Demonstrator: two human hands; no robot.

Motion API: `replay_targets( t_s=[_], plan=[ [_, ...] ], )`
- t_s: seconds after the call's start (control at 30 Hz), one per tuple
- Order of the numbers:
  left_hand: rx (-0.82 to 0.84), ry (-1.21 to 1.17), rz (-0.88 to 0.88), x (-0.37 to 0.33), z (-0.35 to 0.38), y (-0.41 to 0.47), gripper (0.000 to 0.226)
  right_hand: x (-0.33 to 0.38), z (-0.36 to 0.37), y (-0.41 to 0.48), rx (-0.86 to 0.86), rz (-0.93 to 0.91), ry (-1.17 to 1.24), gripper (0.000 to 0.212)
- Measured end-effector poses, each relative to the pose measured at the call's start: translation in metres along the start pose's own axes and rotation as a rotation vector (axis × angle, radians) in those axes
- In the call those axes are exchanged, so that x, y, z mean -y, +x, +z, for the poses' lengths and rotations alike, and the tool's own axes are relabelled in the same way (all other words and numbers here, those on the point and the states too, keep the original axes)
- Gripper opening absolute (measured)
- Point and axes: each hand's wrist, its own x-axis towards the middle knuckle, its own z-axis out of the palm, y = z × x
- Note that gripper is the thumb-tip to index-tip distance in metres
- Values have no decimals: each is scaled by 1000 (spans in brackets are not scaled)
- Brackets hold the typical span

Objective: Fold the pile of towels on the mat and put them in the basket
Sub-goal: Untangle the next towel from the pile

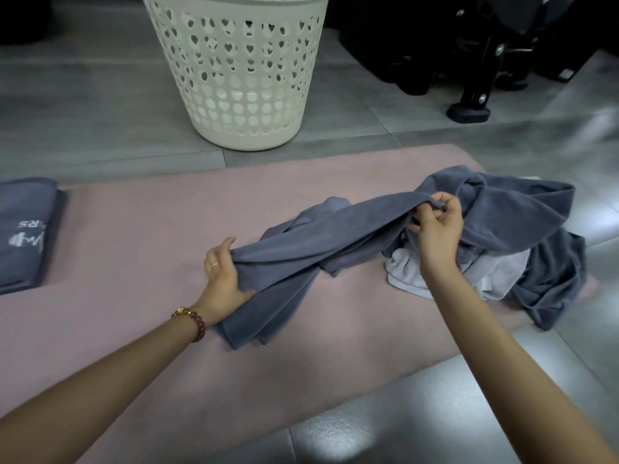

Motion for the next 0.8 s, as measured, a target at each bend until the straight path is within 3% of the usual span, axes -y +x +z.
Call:
replay_targets(
  t_s=[0.13,0.27,0.43,0.53,0.6,0.7,0.73,0.8],
  plan=[
    [-206,85,-59,5,18,-16,94,-9,-5,1,-25,63,-7,22],
    [-74,315,65,17,23,-24,53,-19,-8,0,-44,110,-24,21],
    [-105,544,386,18,19,-13,41,-28,-9,0,-50,130,-34,21],
    [47,634,509,11,15,-4,16,-29,-10,-1,-54,140,-26,21],
    [40,479,352,12,12,2,6,-31,-12,2,-73,146,-22,19],
    [-178,-151,56,-5,-17,15,15,-29,-16,7,-107,128,-18,17],
    [-281,-353,4,-16,-34,25,18,-25,-15,12,-114,102,-24,15],
    [-413,-500,-8,-44,-76,51,21,-8,-6,23,-118,33,-46,11]
  ],
)
